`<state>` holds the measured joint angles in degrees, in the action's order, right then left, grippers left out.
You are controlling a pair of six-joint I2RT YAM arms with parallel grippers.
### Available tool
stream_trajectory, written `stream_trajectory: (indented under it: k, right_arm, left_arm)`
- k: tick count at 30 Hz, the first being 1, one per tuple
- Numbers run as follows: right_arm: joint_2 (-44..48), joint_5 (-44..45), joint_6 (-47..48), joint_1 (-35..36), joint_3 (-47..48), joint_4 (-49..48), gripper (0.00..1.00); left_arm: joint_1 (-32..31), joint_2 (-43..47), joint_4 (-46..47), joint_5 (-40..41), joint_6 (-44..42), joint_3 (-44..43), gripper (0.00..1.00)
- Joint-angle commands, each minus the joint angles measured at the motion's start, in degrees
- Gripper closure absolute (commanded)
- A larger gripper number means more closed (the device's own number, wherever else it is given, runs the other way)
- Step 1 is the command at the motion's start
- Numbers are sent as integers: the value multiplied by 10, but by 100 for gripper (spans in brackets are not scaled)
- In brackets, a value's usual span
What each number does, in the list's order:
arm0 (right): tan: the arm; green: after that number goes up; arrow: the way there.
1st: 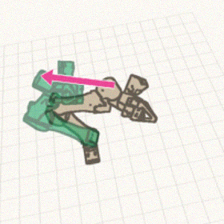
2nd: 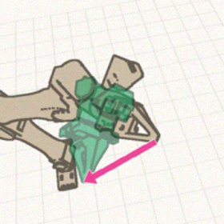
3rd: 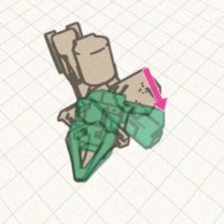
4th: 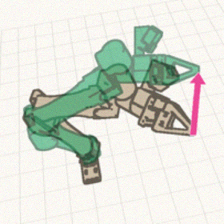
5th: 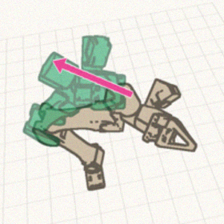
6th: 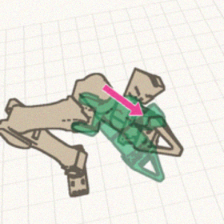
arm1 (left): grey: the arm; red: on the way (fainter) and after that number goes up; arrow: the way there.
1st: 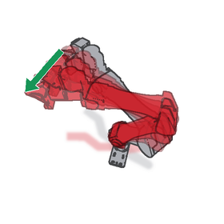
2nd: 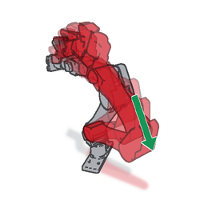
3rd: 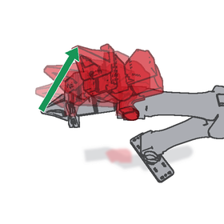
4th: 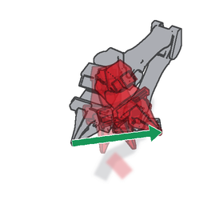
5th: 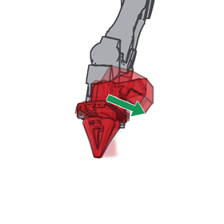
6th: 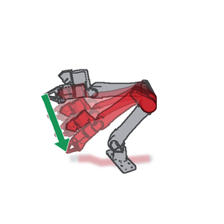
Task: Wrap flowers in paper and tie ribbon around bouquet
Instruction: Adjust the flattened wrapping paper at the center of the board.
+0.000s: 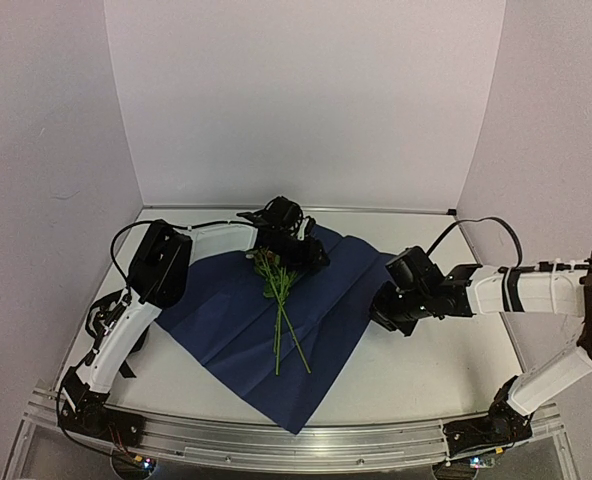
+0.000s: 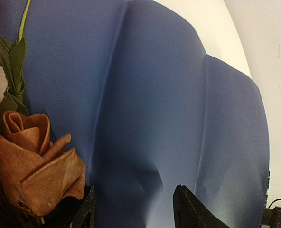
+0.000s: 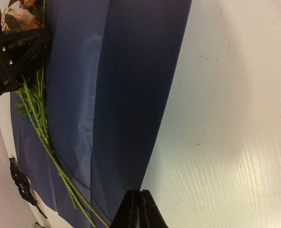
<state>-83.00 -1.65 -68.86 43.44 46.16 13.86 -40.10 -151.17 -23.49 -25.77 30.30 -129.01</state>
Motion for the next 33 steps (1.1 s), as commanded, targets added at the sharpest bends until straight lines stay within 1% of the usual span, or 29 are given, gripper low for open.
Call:
stream_trajectory:
  k: [1,11,20,27,30,33]
  right_arm:
    - [2,32,10,2,30,30,96]
    - [2,47,14,2,45,61,98]
    - [10,59,16,3,30,78,98]
    - [10,58,21,2,9,77,92]
    - [10,58,24,2,3,77,88]
    - [13,59,28,2,-3,77,81]
  left_arm:
    - [-10,-22,-21,-15,9,-14,42]
    - [-11,-26,-19,-23,12,-27,41]
    - [-14,-34,-9,-29,19,-36,41]
    - [-14,-29,-1,-26,20,-38,41]
    - [-14,-22,7,-25,20,-34,40]
    - [-14,-11,15,-25,20,-27,39]
